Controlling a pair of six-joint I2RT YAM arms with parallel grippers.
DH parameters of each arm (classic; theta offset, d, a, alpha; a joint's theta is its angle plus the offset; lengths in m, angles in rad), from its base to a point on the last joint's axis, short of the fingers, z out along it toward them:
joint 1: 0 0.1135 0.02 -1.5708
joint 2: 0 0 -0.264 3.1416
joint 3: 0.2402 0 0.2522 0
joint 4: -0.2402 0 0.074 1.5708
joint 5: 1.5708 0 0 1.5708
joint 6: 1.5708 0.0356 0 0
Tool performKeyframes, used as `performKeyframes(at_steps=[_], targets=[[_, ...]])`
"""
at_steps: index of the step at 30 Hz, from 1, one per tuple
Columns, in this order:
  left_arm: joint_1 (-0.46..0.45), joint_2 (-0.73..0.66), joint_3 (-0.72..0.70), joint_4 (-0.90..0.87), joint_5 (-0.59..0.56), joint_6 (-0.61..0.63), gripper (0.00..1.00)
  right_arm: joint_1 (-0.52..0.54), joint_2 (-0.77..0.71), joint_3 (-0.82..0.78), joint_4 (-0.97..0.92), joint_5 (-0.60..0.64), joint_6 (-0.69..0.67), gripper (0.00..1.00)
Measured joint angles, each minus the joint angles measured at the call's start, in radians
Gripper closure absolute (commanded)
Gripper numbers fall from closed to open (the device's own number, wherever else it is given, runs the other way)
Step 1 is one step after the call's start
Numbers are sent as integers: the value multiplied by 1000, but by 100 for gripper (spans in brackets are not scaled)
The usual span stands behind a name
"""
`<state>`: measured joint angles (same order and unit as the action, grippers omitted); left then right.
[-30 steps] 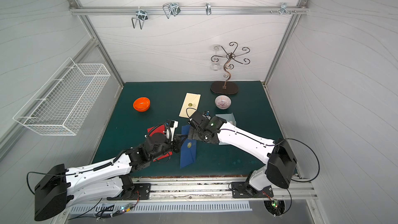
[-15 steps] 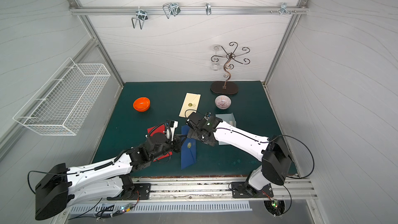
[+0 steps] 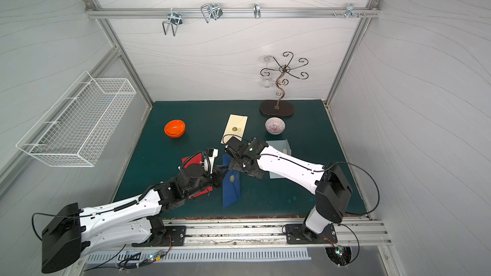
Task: Open the envelope
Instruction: Open the envelope flap on the envelope.
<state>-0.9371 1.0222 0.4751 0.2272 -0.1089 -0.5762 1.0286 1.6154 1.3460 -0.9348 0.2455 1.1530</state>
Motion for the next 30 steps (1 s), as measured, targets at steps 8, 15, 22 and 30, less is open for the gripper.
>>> performKeyframes(at_steps=[8,15,22,30], targets=[[0,-8,0,-3,-12,0,100,12,39,40,-39,-7,-42,1],[0,-8,0,-3,-12,0,100,12,40,43,-44,-10,-59,1],[0,-10,0,-4,-12,1,100,12,40,43,-43,-12,-87,1],[0,-11,0,-6,-15,2,100,12,40,26,-17,-26,-126,1]])
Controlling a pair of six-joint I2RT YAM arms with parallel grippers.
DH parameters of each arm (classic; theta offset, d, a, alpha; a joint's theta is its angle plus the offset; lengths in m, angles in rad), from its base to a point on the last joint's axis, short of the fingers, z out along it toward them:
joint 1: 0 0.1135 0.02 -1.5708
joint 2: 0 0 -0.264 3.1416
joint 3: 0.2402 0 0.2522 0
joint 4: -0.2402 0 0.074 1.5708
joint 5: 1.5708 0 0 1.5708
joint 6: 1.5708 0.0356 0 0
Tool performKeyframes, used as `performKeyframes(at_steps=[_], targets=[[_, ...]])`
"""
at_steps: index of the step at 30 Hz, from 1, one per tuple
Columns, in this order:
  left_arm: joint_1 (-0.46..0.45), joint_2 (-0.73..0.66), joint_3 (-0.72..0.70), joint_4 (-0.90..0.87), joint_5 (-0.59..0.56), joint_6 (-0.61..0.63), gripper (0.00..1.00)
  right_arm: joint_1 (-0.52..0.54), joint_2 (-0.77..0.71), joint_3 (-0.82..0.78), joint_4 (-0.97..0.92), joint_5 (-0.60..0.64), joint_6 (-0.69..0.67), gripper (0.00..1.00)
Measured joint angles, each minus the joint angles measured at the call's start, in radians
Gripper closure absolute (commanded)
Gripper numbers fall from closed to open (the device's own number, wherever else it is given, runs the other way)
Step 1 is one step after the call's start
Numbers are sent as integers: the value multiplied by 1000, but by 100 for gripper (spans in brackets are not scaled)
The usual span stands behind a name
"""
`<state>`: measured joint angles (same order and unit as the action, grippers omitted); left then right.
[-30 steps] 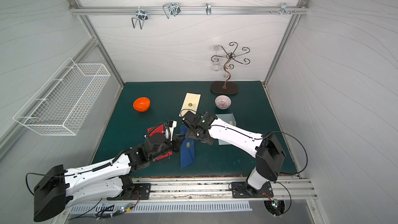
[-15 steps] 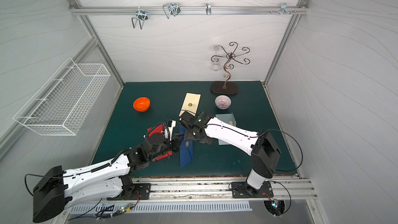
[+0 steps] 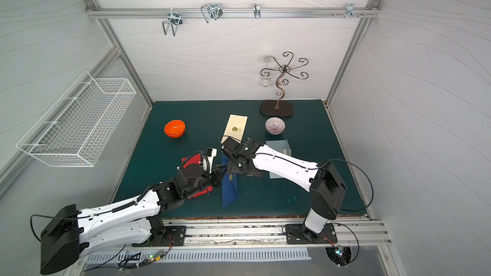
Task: Open the envelope
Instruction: Open the envelope flap on the envelope.
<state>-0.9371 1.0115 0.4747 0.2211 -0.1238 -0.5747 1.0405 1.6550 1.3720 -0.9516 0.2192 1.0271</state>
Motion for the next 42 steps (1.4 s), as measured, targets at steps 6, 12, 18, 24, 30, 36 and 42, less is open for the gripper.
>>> performKeyframes(at_steps=[6,12,18,24,30,36,42], targets=[[0,0,0,0,-1,0,100,-1,-1,-5,9,-3,-8,1],[0,1,0,0,-1,0,100,-2,-1,-6,10,-4,-8,1],[0,4,0,2,-1,0,100,-3,-3,-12,15,-4,-9,1],[0,5,0,4,-1,0,100,-4,-11,-18,17,-3,-16,1],[0,5,0,5,0,2,100,-4,-24,-29,19,5,-15,1],[0,5,0,8,0,3,100,-4,-40,-46,29,9,-15,1],[0,5,0,8,0,3,100,-5,-41,-47,29,9,-15,1]])
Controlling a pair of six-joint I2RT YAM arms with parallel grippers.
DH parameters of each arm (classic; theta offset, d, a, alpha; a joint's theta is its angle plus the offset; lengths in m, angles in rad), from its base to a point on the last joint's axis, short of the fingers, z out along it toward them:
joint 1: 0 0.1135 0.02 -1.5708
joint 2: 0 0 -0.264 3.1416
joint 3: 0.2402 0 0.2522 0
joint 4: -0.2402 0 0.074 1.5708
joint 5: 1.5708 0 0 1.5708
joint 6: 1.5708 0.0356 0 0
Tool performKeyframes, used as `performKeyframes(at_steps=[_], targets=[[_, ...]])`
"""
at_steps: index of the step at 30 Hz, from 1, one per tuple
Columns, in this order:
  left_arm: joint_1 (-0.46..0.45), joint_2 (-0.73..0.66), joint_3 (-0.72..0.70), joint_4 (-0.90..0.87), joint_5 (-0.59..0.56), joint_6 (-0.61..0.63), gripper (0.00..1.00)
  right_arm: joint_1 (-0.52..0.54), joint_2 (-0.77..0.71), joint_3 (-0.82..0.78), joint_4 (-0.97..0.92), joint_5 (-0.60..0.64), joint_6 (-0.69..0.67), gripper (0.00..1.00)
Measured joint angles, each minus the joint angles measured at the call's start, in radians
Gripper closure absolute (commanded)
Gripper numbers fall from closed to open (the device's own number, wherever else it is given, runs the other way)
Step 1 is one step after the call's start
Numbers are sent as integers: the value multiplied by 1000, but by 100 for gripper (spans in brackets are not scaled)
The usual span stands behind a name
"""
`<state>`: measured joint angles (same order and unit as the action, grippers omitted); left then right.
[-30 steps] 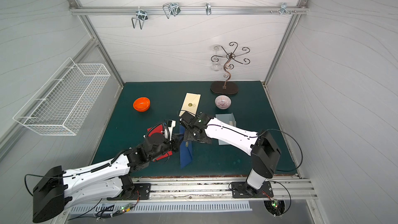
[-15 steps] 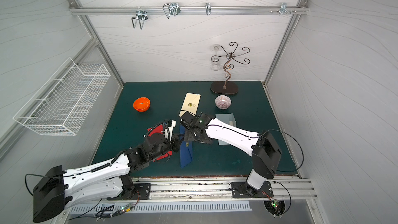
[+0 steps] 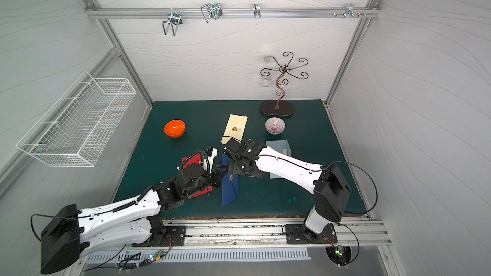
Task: Open the envelope
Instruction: Open the envelope flap on the envelope.
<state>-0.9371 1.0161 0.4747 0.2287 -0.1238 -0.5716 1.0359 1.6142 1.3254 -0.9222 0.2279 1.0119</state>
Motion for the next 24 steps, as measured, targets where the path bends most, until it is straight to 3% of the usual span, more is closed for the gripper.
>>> performKeyframes(at_steps=[24], targets=[[0,0,0,0,0,3,100,-2,0,0,0,0,-10,1]])
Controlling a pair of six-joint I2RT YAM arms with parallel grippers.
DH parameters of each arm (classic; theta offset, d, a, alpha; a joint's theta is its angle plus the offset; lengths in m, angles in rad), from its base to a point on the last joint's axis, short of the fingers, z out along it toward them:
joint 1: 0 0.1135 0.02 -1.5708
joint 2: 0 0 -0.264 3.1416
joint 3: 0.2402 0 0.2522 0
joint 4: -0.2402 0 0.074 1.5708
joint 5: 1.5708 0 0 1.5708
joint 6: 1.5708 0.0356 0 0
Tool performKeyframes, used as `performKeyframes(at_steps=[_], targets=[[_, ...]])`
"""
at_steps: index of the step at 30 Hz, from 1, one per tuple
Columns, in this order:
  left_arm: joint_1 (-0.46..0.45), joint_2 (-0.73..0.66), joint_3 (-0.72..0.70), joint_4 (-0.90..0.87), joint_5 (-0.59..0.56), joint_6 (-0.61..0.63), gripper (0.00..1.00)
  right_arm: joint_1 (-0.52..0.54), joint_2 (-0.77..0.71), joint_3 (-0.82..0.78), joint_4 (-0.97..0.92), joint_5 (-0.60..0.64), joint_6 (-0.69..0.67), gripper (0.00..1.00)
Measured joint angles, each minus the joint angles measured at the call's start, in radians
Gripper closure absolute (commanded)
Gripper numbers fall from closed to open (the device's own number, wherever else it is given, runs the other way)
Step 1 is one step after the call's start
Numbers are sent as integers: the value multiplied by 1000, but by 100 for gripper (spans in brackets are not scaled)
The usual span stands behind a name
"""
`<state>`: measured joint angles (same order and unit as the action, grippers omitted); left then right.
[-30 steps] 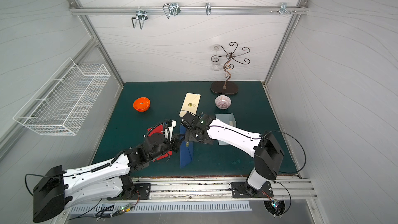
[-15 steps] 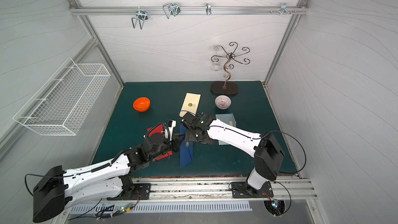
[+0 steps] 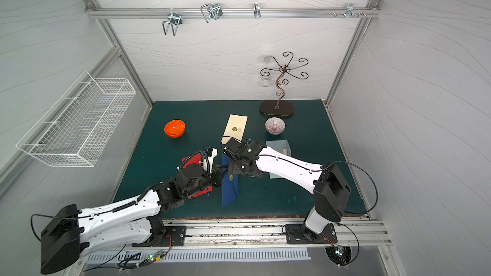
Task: Open the envelope
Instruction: Open the envelope flap on the envelope.
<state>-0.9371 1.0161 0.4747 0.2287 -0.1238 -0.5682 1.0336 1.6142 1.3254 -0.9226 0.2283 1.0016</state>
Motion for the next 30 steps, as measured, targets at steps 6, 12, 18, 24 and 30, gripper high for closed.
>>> performKeyframes(at_steps=[6,12,18,24,30], targets=[[0,0,0,0,0,0,100,0,0,0,0,0,0,1],[0,0,0,0,0,4,100,0,0,0,0,0,0,1],[0,0,0,0,-1,10,100,0,0,0,-1,1,0,1],[0,0,0,0,-1,11,100,0,0,0,-1,2,0,1],[0,0,0,0,-1,12,100,0,0,0,-2,3,0,1]])
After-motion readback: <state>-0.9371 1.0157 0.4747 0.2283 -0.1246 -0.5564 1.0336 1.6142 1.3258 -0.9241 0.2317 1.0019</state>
